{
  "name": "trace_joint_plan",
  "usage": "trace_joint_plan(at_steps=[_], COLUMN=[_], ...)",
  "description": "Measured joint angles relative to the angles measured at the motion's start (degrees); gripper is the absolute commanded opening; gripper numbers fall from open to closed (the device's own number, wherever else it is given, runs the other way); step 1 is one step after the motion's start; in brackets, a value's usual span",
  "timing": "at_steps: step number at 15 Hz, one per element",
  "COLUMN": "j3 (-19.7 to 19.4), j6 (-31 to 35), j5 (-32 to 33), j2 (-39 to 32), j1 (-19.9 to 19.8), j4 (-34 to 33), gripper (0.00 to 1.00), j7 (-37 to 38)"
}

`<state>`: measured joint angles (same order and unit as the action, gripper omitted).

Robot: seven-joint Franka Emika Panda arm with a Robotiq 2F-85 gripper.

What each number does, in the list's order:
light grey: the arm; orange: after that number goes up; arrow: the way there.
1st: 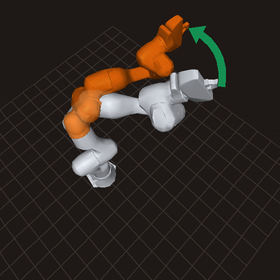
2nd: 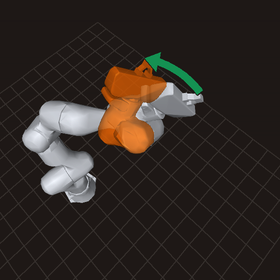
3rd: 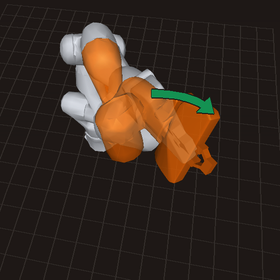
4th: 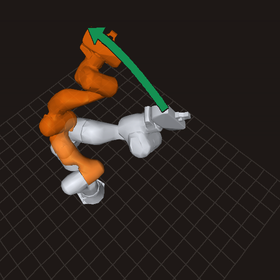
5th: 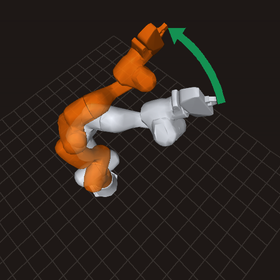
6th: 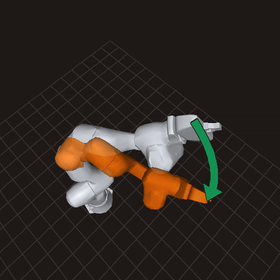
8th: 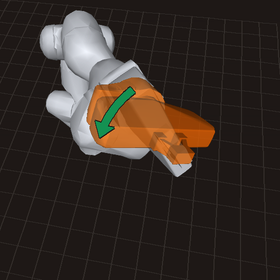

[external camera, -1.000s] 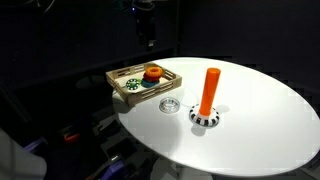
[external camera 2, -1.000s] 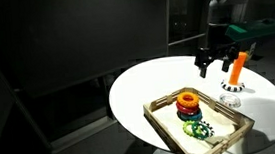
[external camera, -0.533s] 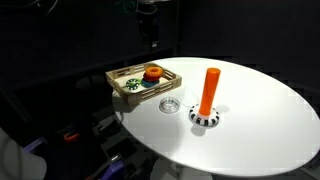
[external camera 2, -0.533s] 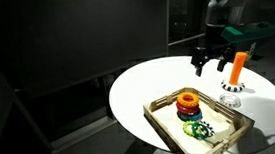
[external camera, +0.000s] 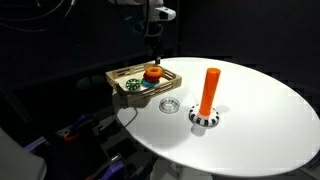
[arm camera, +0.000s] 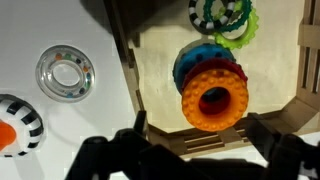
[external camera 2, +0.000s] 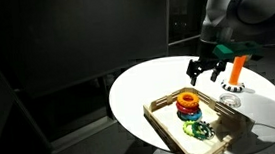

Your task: Put the orange ring on the clear ring

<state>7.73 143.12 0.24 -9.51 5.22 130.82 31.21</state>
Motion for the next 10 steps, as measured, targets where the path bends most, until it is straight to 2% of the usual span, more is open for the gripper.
trace_joint_plan(at_steps=[10], j3=[-3.05], j6=[2.58], j5=[-0.18], j2=[-9.51], j1=[2.74], j4=[-5.19], gripper=[1.0], j7=[-0.55])
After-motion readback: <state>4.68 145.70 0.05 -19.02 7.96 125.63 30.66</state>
